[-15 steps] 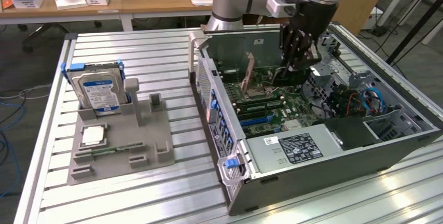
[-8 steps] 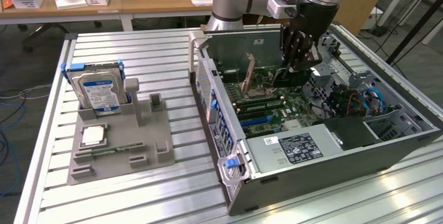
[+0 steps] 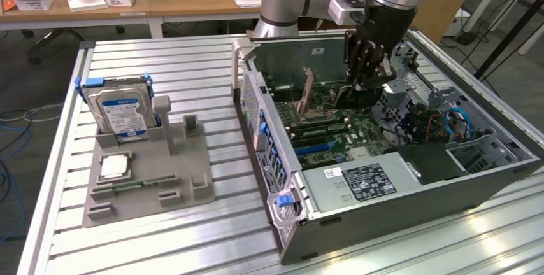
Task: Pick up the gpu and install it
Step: 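Insert the gpu into the slot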
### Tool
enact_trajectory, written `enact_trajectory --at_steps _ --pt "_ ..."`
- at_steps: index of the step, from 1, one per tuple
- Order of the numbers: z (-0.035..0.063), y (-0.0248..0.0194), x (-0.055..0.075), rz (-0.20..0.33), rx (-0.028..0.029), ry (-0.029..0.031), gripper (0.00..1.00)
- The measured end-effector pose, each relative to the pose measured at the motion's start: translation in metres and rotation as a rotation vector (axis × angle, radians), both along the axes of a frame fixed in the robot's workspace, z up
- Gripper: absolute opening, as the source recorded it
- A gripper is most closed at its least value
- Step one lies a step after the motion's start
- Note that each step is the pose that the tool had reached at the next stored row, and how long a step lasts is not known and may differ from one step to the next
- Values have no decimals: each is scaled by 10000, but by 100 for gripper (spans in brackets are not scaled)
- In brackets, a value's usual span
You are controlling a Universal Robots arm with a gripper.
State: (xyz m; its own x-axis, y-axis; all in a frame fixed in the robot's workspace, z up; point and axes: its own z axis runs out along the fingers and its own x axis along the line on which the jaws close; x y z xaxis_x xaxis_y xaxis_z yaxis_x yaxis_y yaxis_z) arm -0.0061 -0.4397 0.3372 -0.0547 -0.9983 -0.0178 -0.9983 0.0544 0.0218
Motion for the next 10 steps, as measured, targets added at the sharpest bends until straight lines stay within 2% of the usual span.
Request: enact_trajectory --at_steps 10 --pt "-60 -78 -1 -1 2 -10 26"
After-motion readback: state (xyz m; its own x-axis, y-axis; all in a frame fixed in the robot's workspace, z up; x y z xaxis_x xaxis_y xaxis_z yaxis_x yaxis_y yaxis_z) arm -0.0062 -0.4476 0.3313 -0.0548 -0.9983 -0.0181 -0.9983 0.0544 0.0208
